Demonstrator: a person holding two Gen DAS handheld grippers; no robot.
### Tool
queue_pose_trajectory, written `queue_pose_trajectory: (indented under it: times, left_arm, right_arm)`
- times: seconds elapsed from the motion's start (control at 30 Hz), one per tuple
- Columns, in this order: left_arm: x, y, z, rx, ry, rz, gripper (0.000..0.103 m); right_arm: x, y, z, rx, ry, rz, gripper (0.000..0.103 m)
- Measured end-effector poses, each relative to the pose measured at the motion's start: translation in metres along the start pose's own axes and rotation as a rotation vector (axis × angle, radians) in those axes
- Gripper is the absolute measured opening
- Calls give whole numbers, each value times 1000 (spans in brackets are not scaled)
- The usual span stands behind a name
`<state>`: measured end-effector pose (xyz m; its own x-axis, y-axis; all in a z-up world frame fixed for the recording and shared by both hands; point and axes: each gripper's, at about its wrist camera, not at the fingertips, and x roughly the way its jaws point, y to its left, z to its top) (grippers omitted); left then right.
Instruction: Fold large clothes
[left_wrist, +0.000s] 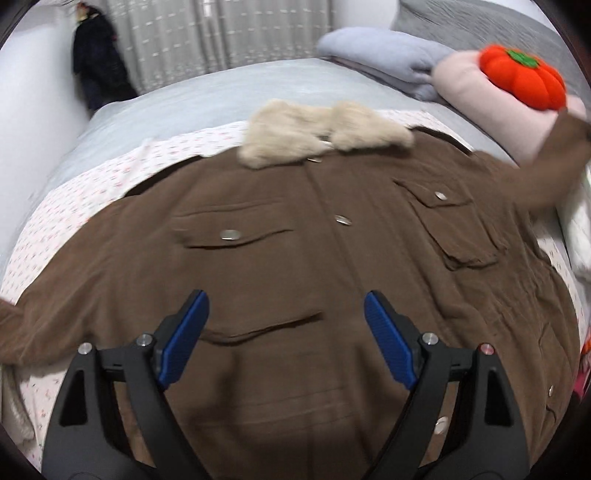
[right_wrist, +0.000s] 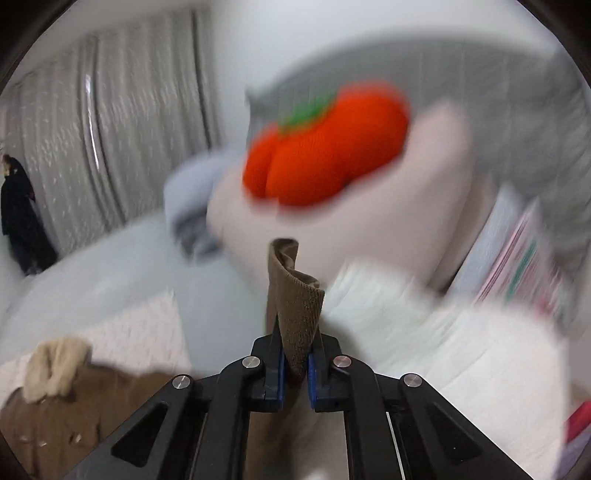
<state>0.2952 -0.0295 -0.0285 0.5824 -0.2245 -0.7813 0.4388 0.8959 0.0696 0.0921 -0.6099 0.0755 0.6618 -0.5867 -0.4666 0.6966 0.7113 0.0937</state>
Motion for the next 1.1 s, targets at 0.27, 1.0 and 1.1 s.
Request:
queue_pose_trajectory:
  times: [0.27, 1.0, 1.1]
  left_arm:
    - [16, 1, -6, 31, 72, 24, 86]
    - [156, 107, 181, -174, 13, -184, 86]
    - [187, 111, 187, -246, 23, -283, 86]
  right_arm:
    - [34, -59, -50, -73, 215, -256, 16]
    - [104, 279, -58, -181, 422, 728, 85]
    - [145, 339, -78, -201, 562, 805, 85]
